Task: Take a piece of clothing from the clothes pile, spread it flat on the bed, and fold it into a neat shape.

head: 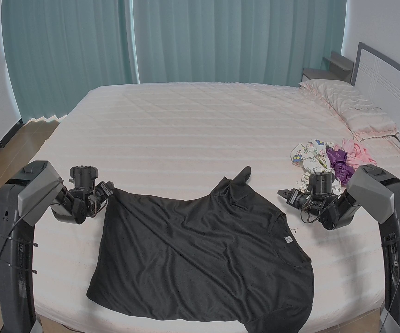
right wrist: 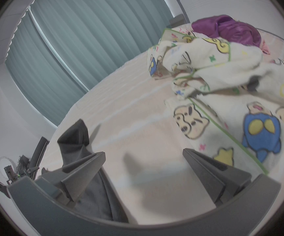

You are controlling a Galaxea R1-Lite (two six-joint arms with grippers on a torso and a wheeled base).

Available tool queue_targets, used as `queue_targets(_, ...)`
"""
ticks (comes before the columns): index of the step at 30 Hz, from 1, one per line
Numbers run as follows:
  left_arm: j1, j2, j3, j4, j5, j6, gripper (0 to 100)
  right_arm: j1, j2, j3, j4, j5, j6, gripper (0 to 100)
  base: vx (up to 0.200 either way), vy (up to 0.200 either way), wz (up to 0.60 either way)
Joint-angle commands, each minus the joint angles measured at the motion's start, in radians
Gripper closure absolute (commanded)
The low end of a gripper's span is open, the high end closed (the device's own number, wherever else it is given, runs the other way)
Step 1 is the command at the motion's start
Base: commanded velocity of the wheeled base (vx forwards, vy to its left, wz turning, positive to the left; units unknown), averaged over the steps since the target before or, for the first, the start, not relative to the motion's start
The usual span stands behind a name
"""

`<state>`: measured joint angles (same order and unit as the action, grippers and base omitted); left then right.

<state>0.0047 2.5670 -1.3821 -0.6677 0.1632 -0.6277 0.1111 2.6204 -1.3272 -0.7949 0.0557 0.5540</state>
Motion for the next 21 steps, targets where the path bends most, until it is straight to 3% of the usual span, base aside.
queue_targets(1,0.044,-0.188,0.239,-0.061,-0.099,-0.107,0,0.019,-0.046,0.076,-0.014,0.065,-0.011,0,0.0,0.0,0.0)
queue_targets(6,0.06,-0.205,0.359,-0.141,-0.131,-0.127,0,0.047,-0.042,0.076,-0.014,0.072,-0.036,0,0.0,0.0,0.0)
queue_targets(12,0.055,-0.205,0.456,-0.242,-0.146,-0.213,0,0.09,-0.04,0.108,-0.006,0.095,-0.042,0,0.0,0.0,0.0)
queue_targets(13,0.055,-0.205,0.456,-0.242,-0.146,-0.213,0,0.09,-0.04,0.108,-0.006,0.095,-0.042,100,0.0,0.0,0.0)
queue_targets(16,0.055,-0.197,0.477,-0.27,-0.148,-0.218,0,0.093,-0.045,0.085,0.075,0.095,-0.043,100,0.0,0.0,0.0)
queue_targets(21,0.055,-0.202,0.5,-0.277,-0.16,-0.219,0,0.082,-0.043,0.063,0.091,0.081,-0.045,100,0.0,0.0,0.0)
